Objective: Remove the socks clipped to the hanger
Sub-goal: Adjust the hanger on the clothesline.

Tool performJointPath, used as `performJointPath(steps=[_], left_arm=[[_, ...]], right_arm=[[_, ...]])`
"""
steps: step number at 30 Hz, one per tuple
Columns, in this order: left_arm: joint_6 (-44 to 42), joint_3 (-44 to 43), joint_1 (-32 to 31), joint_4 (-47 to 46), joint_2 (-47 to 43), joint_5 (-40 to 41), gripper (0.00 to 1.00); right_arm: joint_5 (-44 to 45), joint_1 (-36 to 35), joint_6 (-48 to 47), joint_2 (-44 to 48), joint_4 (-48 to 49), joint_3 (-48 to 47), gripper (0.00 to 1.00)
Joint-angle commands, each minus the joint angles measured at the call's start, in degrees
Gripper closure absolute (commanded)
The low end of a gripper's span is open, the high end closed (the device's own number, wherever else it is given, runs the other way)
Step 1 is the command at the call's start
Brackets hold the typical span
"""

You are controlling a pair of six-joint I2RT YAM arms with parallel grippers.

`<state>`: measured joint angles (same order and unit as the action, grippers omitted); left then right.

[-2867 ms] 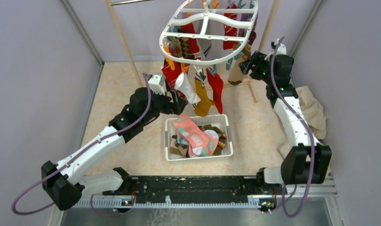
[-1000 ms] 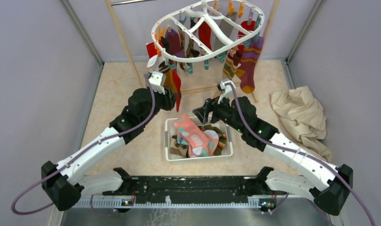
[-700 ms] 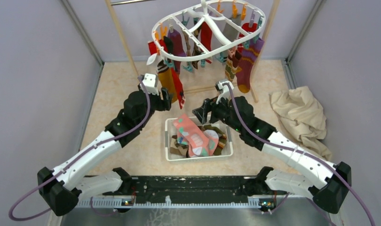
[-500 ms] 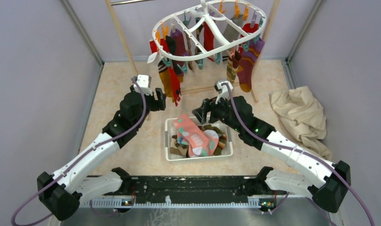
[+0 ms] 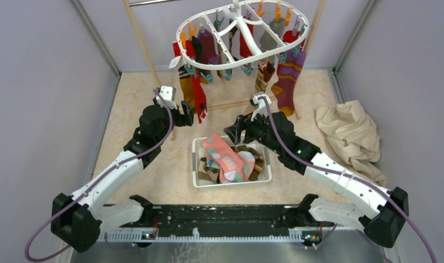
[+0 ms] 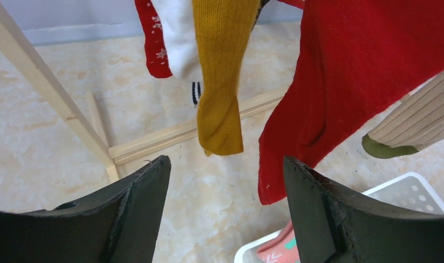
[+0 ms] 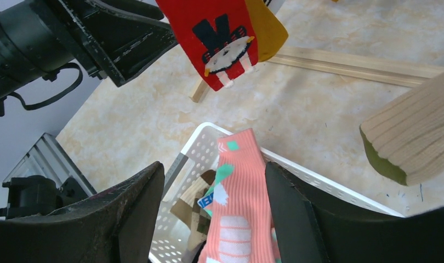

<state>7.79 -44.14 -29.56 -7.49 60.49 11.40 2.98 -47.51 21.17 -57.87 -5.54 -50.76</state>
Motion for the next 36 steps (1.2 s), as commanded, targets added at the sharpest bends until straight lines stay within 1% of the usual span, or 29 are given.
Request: performJointPath(steps=[1,8,10,13,15,17,18,20,22,26,27,28,32,36], left_arm=[[-2.1,-2.4,1.3,-5.4,3.3,-3.2,0.19],[-2.0,-4.1,4.4,-8.0,8.4,-4.5,0.20],[-2.7,-4.5,5.2,-9.1,9.4,-5.1,0.24],[-3.3,-6.0,7.1,-9.7,11.3,-7.2,0.37],[-3.0,-6.6,8.4,-11.0,12.6,-8.2,0.39],[-2.4,-7.3,9.6,-12.8,14.1,-10.9,0.40],[-2.3,-8.1,9.8,-13.1,14.8,-12.6,0.43],[-2.3,-9.7,10.2,-12.9,15.9,-15.7,0.55],[-2.3,-10.8,10.3,-12.6,16.8,-17.9,0.62],[-1.5,-11.8,10.5,-12.9,17.7,-22.7,0.83],[-1.2,-12.2,10.5,-12.7,17.8,-23.3,0.94],[-1.1,-12.5,10.5,-12.1,17.8,-23.8,1.00],[-1.4,-13.5,10.6,-8.6,16.6,-23.8,1.00],[-1.4,-14.2,10.4,-2.5,14.2,-21.2,1.00]], right_arm=[[0.0,-0.9,0.0,0.7,2.8,-1.1,0.32],[0.2,-0.9,-0.2,1.5,2.2,-0.6,0.32],[0.5,-0.9,-0.4,1.9,1.9,-0.4,0.32],[0.7,-1.0,-0.6,2.2,1.3,-0.3,0.32],[0.9,-0.9,-0.6,2.5,1.3,0.0,0.32],[0.8,-0.9,-0.6,2.5,1.5,0.2,0.32],[0.8,-0.9,-0.6,2.5,1.3,0.2,0.32],[0.7,-0.9,-0.7,2.7,0.9,0.1,0.32],[1.0,-0.9,-0.7,3.2,0.6,0.4,0.32],[1.2,-0.9,-0.7,3.6,-0.1,0.5,0.32],[1.1,-0.9,-0.8,3.8,-0.2,0.5,0.32],[1.1,-0.9,-0.8,3.9,-0.3,0.5,0.32],[0.3,-0.9,-0.8,4.1,-0.6,0.3,0.32],[-1.5,-1.0,-1.0,3.7,-0.6,0.1,0.32]])
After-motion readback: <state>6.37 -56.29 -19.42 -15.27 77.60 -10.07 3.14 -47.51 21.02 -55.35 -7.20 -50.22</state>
